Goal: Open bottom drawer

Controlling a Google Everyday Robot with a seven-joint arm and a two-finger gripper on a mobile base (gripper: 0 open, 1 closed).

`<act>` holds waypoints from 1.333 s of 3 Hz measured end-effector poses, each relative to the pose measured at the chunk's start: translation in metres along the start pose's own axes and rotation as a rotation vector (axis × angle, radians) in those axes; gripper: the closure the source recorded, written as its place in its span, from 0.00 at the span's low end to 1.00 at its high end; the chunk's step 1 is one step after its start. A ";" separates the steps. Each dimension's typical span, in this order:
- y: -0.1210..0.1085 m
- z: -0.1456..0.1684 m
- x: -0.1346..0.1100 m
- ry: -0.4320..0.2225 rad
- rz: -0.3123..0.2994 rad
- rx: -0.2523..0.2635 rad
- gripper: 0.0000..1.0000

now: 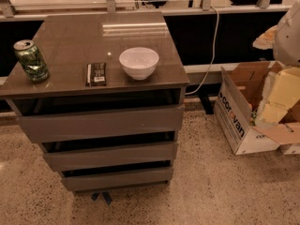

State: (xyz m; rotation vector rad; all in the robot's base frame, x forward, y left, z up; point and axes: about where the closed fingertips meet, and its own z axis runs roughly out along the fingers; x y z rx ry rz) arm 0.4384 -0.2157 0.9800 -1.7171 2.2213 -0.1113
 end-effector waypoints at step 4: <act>0.011 0.055 -0.108 -0.127 -0.287 -0.069 0.00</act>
Offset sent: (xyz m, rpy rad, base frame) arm 0.0409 0.1034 -0.0511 0.0120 0.0681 0.3252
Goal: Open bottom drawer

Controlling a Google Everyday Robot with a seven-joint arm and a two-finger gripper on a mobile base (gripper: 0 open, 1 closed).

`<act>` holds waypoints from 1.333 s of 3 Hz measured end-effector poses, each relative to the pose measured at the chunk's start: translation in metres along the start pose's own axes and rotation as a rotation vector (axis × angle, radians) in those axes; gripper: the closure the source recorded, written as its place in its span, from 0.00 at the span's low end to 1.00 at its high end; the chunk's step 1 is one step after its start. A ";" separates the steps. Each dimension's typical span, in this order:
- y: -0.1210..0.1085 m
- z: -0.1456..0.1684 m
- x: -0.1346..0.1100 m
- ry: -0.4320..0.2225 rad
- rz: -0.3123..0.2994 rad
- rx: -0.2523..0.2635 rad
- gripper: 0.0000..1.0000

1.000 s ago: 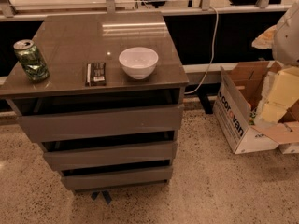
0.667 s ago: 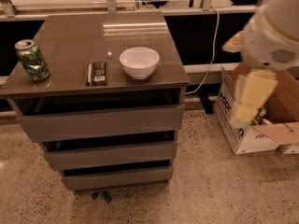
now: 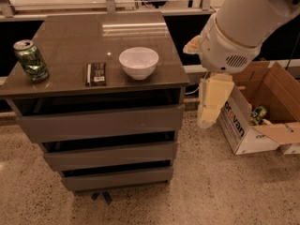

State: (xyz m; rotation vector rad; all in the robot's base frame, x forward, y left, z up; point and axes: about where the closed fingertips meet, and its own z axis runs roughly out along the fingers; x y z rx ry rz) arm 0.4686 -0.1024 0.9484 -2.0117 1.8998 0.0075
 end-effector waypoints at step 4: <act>0.090 0.118 -0.015 -0.072 -0.114 -0.076 0.00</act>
Offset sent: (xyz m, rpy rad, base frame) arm -0.0233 0.0544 -0.1813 0.0989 0.1055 0.1610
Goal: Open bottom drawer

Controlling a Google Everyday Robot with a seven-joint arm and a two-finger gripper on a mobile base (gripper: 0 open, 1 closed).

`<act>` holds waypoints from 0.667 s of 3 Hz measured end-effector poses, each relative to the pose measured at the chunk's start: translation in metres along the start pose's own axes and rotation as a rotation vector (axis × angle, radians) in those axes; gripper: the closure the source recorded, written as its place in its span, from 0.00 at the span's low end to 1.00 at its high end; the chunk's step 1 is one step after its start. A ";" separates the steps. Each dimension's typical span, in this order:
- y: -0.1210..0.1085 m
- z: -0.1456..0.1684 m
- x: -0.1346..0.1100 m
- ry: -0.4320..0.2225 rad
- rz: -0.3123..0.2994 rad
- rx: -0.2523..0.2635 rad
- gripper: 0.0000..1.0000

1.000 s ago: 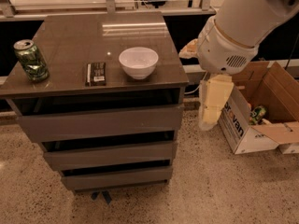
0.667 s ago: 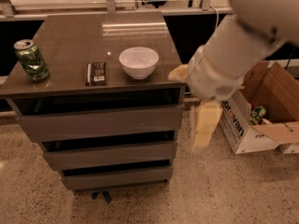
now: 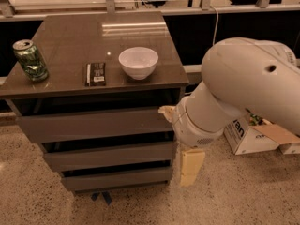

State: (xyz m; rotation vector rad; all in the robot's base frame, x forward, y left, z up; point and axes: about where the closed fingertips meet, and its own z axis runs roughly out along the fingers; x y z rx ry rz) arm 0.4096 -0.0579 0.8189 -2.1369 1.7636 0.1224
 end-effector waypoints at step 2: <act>0.020 0.028 0.035 0.146 0.062 0.007 0.00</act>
Offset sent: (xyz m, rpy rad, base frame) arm 0.0639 -0.0229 -0.1042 -0.0656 -0.3728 -0.2214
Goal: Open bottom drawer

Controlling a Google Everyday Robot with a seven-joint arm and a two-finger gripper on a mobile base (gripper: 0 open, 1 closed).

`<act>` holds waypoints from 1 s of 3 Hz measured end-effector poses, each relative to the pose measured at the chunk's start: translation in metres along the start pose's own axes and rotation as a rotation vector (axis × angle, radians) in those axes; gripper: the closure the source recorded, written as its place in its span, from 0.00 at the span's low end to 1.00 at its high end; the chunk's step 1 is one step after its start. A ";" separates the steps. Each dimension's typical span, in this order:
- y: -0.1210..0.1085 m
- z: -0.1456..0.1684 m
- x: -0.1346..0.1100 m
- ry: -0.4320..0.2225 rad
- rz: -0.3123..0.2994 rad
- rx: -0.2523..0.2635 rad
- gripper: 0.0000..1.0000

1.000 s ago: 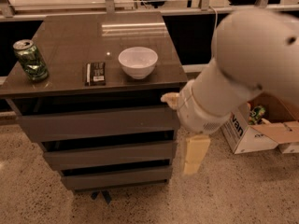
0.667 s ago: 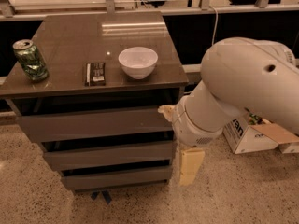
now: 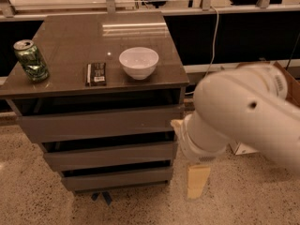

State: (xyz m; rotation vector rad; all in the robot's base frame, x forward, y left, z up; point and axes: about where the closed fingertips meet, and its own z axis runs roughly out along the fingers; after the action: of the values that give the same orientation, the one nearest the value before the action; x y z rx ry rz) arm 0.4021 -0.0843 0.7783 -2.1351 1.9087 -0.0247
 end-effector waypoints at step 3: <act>-0.010 0.108 0.060 0.055 0.020 0.202 0.00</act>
Offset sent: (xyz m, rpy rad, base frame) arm 0.1411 0.0014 -0.1234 0.2796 -0.6121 -0.1257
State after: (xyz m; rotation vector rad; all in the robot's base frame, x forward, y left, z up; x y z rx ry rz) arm 0.4410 -0.1213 0.6662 -2.0010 1.8697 -0.2627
